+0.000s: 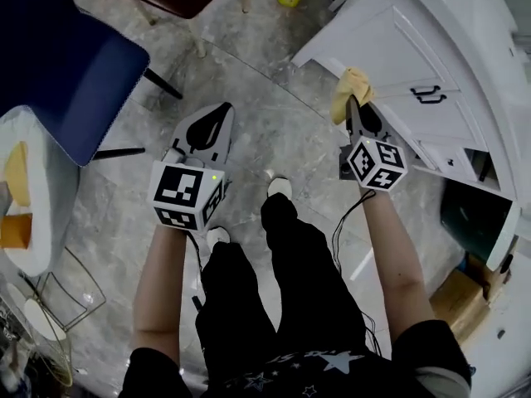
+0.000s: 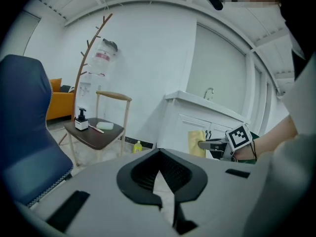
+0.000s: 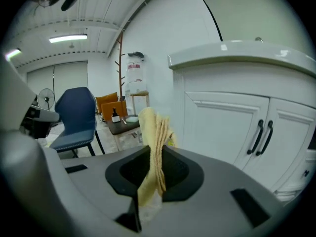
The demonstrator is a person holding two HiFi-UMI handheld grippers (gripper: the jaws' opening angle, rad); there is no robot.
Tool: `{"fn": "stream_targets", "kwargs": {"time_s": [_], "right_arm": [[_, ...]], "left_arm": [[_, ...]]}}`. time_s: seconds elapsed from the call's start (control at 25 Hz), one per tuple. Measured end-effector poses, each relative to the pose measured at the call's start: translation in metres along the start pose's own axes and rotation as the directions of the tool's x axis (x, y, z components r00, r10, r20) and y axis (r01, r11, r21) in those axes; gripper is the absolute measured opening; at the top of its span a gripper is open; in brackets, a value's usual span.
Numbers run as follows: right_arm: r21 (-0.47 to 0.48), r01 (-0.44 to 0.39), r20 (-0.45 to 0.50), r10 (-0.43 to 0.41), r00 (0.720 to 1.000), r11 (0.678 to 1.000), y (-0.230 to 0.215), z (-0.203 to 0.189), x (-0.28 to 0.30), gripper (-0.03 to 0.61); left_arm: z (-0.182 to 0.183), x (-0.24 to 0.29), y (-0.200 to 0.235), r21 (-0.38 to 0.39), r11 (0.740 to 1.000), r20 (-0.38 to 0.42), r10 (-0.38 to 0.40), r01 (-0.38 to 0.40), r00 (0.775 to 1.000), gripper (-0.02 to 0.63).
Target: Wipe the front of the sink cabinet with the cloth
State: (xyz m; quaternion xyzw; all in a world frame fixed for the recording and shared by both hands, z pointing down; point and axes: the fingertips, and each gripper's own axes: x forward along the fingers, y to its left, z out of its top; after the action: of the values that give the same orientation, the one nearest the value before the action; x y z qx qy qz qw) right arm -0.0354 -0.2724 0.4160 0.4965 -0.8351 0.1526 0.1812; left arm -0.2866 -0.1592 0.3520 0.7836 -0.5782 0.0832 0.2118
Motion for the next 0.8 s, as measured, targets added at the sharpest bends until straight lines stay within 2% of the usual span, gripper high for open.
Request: {"fn": "stream_targets", "kwargs": {"time_s": [0.2, 0.4, 0.6, 0.8], "right_arm": [[-0.022, -0.047, 0.026, 0.047, 0.999, 0.999, 0.061, 0.078, -0.043, 0.063], [0.010, -0.058, 0.055, 0.058, 0.997, 0.998, 0.127, 0.131, -0.103, 0.063], [0.072, -0.065, 0.099, 0.057, 0.993, 0.995, 0.180, 0.165, -0.167, 0.063], [0.055, -0.088, 0.094, 0.083, 0.992, 0.995, 0.202, 0.193, -0.224, 0.063]], "left_arm": [[0.066, -0.071, -0.003, 0.027, 0.999, 0.016, 0.017, -0.018, 1.000, 0.015], [0.108, -0.153, -0.008, -0.016, 1.000, 0.019, 0.013, -0.012, 1.000, 0.015], [0.141, -0.218, -0.026, -0.061, 0.998, 0.053, 0.017, -0.014, 0.998, 0.015], [0.155, -0.261, -0.057, -0.059, 0.998, 0.033, -0.009, 0.011, 0.999, 0.015]]}}
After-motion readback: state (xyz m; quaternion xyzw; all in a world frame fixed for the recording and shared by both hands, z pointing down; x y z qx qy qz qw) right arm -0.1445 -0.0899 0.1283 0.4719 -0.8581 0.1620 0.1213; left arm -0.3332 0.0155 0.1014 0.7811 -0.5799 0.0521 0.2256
